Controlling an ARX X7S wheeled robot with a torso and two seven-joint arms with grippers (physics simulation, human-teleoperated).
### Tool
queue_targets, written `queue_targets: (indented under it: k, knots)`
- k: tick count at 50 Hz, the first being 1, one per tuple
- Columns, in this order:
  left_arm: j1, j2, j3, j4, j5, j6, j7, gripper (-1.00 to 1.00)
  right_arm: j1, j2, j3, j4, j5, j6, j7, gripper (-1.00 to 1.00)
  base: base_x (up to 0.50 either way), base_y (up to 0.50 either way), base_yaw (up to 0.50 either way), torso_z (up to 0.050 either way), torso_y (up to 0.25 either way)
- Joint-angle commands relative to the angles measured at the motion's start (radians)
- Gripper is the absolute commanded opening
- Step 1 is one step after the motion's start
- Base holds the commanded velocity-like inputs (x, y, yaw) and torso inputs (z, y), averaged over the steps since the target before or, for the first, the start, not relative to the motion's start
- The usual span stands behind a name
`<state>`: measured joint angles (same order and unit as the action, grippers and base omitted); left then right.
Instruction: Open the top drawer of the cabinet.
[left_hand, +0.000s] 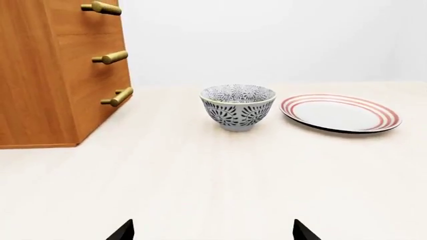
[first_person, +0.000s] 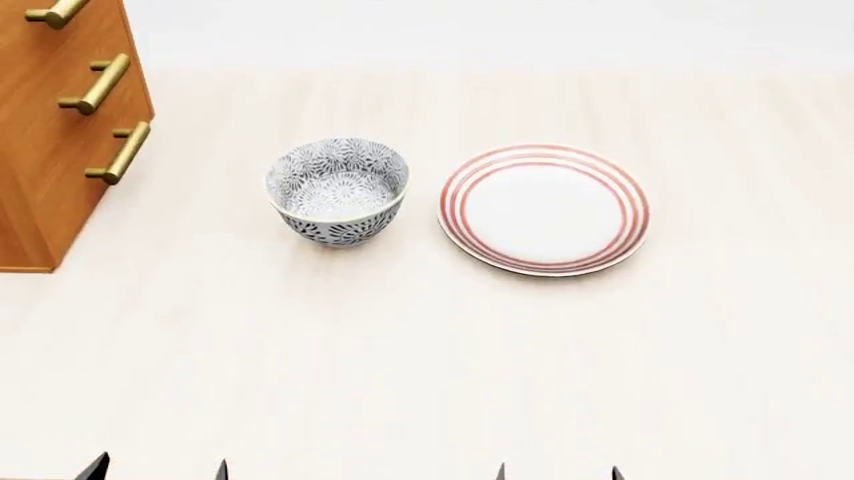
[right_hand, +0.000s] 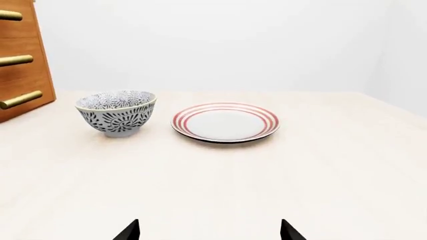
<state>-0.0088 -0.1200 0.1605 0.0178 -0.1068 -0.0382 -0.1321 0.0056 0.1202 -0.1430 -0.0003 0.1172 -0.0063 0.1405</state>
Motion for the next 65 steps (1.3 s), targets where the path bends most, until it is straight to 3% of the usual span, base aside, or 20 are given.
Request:
queue_targets:
  k: [1, 14, 65]
  knots:
    - [-0.002, 0.006, -0.012, -0.01, 0.006, 0.017, 0.005, 1.0, 0.001, -0.006, 0.008, -0.002, -0.004, 0.003, -0.008, 1.0, 0.0, 0.0, 0.0, 0.05, 0.0]
    - [-0.001, -0.005, 0.005, -0.014, -0.002, 0.028, -0.004, 1.0, -0.002, 0.004, -0.006, -0.004, 0.01, -0.031, -0.005, 1.0, 0.04, 0.0, 0.0, 0.031, 0.0]
    - [-0.008, -0.036, 0.043, -0.013, -0.039, 0.027, -0.037, 1.0, 0.002, 0.035, -0.044, -0.004, 0.054, -0.05, 0.022, 1.0, 0.5, 0.0, 0.0, 0.0, 0.0]
